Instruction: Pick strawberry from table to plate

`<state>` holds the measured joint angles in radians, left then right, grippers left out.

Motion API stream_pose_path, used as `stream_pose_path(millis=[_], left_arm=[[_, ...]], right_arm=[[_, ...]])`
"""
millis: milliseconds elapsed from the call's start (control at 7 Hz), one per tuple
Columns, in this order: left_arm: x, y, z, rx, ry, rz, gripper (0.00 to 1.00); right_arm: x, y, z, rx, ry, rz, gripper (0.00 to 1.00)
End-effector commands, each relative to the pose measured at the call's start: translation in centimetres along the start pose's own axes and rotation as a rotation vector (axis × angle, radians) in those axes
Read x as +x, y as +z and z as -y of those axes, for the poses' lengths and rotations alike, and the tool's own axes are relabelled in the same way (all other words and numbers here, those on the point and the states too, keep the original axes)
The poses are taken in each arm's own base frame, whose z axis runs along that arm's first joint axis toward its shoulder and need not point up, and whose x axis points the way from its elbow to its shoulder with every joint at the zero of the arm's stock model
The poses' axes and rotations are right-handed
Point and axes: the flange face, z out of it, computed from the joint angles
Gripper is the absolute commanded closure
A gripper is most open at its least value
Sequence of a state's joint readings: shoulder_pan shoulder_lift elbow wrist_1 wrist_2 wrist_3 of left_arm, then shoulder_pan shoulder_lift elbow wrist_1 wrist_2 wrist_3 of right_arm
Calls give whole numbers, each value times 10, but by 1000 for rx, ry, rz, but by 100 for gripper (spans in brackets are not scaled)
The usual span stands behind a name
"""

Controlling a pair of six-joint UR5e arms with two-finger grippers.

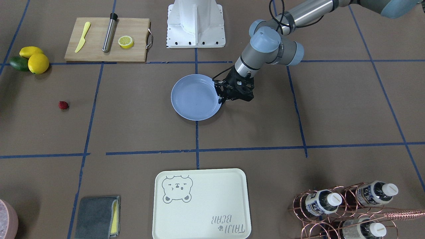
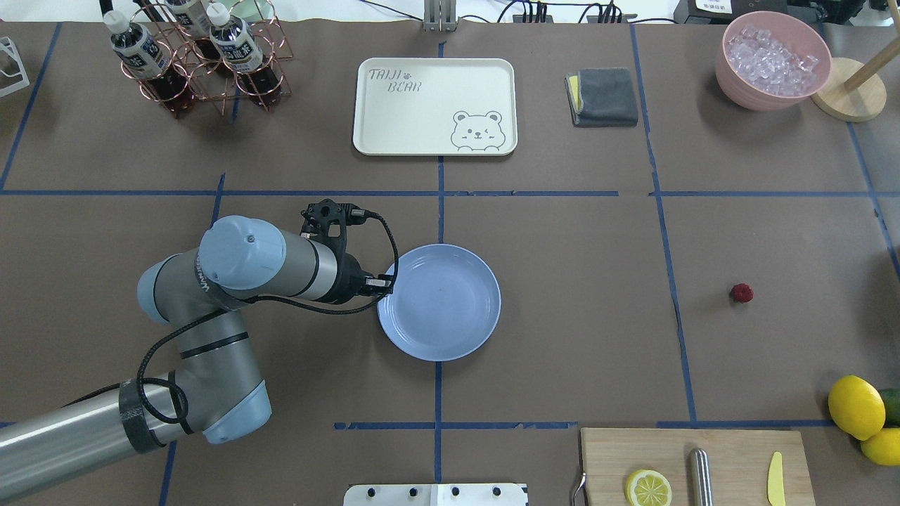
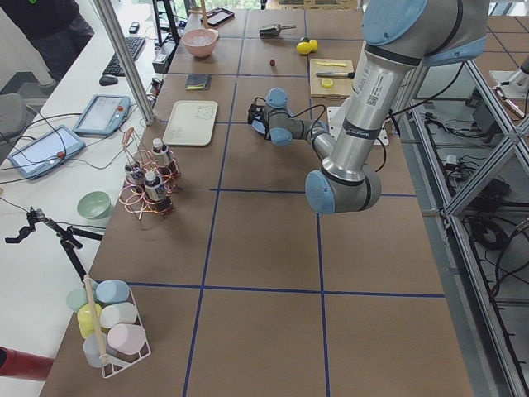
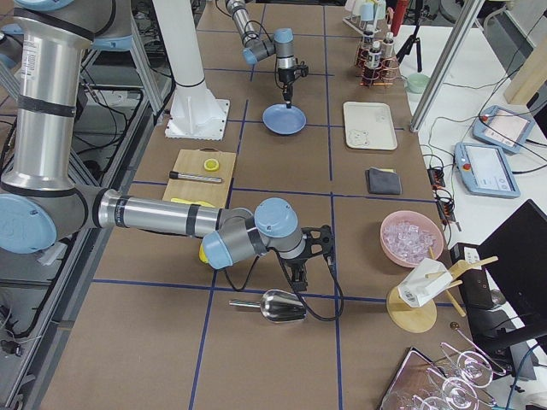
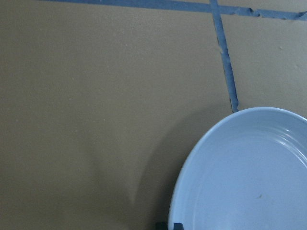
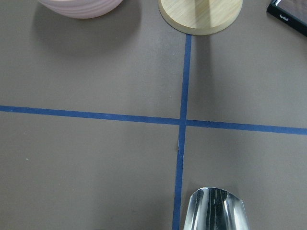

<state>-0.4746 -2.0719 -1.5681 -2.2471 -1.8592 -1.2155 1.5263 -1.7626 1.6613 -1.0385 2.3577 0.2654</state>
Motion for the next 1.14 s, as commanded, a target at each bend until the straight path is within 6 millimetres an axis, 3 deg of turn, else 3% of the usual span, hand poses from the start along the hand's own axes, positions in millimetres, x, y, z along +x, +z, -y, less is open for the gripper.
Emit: stream_pose_path(millis=[0, 143, 286, 429, 571, 714, 857, 1000], left_arm=[[3, 0, -3, -4, 3, -4, 44], [2, 0, -3, -1, 10, -3, 0], [2, -4, -2, 4, 14, -7, 0], [-12, -22, 10, 21, 12, 0, 0], [-34, -61, 31, 29, 112, 33, 0], [-46, -113, 54, 24, 207, 117, 0], [-71, -158, 79, 24, 252, 233, 0], [-112, -206, 118, 26, 353, 344, 0]], right_arm=[[0, 0, 0, 0, 0, 0, 0], [0, 0, 0, 0, -2, 0, 0], [-2, -1, 2, 6, -8, 0, 0], [-9, -6, 7, 21, -22, 8, 0], [-17, -9, 12, 41, -40, 21, 0], [-25, -13, 14, 76, -86, 48, 0], [-42, -18, 25, 91, -126, 87, 0], [-60, -17, 39, 95, -158, 111, 0]])
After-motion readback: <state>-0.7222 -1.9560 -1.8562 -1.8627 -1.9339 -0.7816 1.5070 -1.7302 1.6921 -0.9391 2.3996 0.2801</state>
